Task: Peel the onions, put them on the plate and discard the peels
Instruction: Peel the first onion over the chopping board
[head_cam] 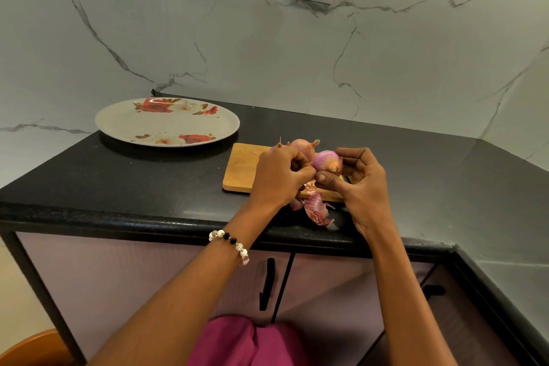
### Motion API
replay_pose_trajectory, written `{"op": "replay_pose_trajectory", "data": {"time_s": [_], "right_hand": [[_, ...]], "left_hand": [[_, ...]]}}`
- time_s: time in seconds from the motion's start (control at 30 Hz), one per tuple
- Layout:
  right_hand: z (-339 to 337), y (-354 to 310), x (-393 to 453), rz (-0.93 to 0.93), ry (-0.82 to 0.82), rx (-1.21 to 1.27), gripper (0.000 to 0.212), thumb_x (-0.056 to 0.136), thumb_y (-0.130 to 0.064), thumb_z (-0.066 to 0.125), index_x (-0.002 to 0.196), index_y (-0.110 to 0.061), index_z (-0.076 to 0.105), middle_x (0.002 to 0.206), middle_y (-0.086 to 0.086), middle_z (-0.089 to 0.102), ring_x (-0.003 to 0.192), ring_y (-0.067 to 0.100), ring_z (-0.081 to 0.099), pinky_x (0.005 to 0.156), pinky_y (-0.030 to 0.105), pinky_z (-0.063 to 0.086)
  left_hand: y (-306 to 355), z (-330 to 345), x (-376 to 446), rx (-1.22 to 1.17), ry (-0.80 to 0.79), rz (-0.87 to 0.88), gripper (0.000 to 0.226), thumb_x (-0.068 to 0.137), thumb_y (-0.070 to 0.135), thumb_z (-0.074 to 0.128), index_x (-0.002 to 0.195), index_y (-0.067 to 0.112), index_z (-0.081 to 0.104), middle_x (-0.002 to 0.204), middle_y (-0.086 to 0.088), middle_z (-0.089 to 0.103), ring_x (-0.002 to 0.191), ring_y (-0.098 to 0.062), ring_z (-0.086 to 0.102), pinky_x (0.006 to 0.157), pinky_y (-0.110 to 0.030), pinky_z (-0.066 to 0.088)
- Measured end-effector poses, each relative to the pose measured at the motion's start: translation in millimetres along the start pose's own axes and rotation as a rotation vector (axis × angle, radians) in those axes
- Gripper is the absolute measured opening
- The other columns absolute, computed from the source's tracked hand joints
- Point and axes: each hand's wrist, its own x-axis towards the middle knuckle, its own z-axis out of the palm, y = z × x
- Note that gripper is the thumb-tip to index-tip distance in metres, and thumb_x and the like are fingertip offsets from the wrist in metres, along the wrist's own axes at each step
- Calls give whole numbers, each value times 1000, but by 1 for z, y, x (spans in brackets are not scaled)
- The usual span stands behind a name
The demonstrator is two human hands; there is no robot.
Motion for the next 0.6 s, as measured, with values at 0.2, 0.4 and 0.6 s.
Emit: {"op": "replay_pose_trajectory", "data": {"time_s": [0.2, 0.4, 0.6], "right_hand": [[0, -4, -2, 39, -20, 138, 64, 57, -31, 88, 111, -14, 59, 113, 16, 65, 104, 36, 68, 79, 50, 61], [1, -9, -2, 95, 6, 340, 45, 75, -16, 74, 116, -6, 58, 105, 12, 70, 96, 31, 73, 70, 34, 62], [-2, -11, 1, 183, 90, 501, 40, 85, -20, 64, 119, 1, 59, 94, 4, 76, 90, 25, 73, 70, 31, 62]], "left_hand": [[4, -1, 0, -68, -12, -13, 12, 82, 9, 66, 72, 15, 62, 61, 11, 55, 57, -2, 56, 55, -11, 45], [1, 1, 3, -102, 12, -95, 9, 86, 13, 63, 78, 9, 63, 64, 2, 59, 60, -9, 57, 56, -22, 48], [0, 1, 3, -144, 45, -126, 8, 88, 16, 63, 93, 11, 65, 77, -3, 65, 68, -18, 65, 61, -35, 57]]}}
